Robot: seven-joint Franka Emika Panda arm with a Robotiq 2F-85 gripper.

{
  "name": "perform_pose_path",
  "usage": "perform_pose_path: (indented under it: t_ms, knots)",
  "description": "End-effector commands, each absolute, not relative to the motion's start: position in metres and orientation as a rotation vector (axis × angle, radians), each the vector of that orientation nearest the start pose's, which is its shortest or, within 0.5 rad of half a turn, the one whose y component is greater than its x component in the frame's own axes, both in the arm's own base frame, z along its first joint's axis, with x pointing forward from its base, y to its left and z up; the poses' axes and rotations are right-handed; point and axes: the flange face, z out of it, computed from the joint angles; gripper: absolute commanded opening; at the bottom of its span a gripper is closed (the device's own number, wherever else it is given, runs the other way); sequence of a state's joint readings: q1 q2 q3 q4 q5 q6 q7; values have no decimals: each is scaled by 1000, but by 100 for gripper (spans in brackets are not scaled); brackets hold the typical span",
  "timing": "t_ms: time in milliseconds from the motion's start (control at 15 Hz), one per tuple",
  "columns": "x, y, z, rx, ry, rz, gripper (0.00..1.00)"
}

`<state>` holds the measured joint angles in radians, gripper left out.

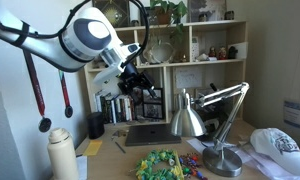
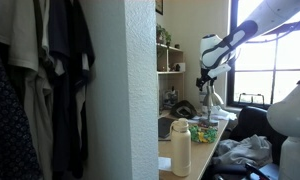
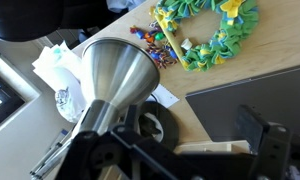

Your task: Adjust the lamp upwards

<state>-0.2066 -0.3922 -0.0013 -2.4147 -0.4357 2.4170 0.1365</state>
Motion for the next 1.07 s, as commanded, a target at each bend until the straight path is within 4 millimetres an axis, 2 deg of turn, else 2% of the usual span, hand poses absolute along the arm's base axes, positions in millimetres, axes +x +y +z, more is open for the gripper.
perform_pose_path:
  t_ms: [0,600,1000]
  knots:
    - [467,-116,500,-3455,261,-741,100]
    - [480,-163,483,-3466,667,-769,100]
    - [492,-187,469,-3444,817,-812,100]
